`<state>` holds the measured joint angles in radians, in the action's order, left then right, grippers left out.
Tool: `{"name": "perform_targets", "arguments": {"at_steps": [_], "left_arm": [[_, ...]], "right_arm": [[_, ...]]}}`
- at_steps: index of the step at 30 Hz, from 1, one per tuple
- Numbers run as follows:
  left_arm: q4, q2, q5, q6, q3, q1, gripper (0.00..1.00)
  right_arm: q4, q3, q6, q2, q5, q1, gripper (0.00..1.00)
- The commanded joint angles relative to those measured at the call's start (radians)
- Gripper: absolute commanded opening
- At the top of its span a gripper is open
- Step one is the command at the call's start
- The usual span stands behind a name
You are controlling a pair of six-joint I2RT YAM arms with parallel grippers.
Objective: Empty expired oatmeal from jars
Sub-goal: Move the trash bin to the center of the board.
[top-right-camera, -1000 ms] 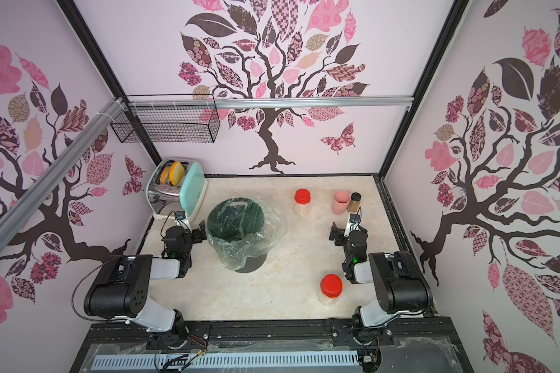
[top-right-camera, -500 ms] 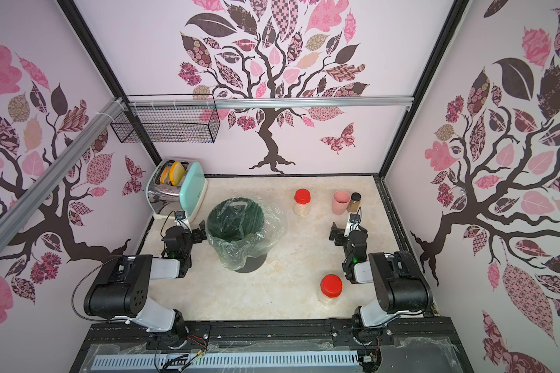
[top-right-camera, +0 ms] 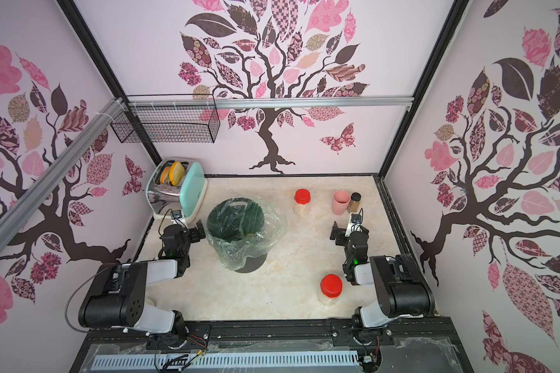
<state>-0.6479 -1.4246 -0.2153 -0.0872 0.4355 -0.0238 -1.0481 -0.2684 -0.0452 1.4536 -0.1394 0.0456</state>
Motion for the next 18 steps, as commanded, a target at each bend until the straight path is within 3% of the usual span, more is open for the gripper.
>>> {"name": "perform_targets", "arguments": {"at_steps": [1, 4, 6, 9, 13, 18], "left_arm": [[0.159, 0.098, -0.08, -0.047, 0.065, 0.005, 0.98], [0.319, 0.183, -0.128, -0.164, 0.128, 0.007, 0.98], [0.552, 0.243, -0.112, -0.232, 0.216, 0.007, 0.98], [0.764, 0.299, -0.079, -0.302, 0.319, 0.015, 0.98], [0.919, 0.389, -0.005, -0.351, 0.388, 0.06, 0.94], [1.114, 0.485, 0.11, -0.342, 0.505, 0.155, 0.98]], "right_arm": [[0.19, -0.088, -0.02, -0.145, -0.026, 0.004, 1.0], [0.222, -0.104, -0.075, -0.248, 0.015, 0.006, 1.0], [0.35, -0.159, -0.11, -0.303, 0.02, 0.007, 1.0], [0.552, -0.252, -0.208, -0.381, 0.041, 0.027, 1.0], [0.767, -0.351, -0.356, -0.481, 0.185, 0.069, 0.99], [0.885, -0.359, -0.389, -0.612, 0.228, 0.222, 1.0]]}}
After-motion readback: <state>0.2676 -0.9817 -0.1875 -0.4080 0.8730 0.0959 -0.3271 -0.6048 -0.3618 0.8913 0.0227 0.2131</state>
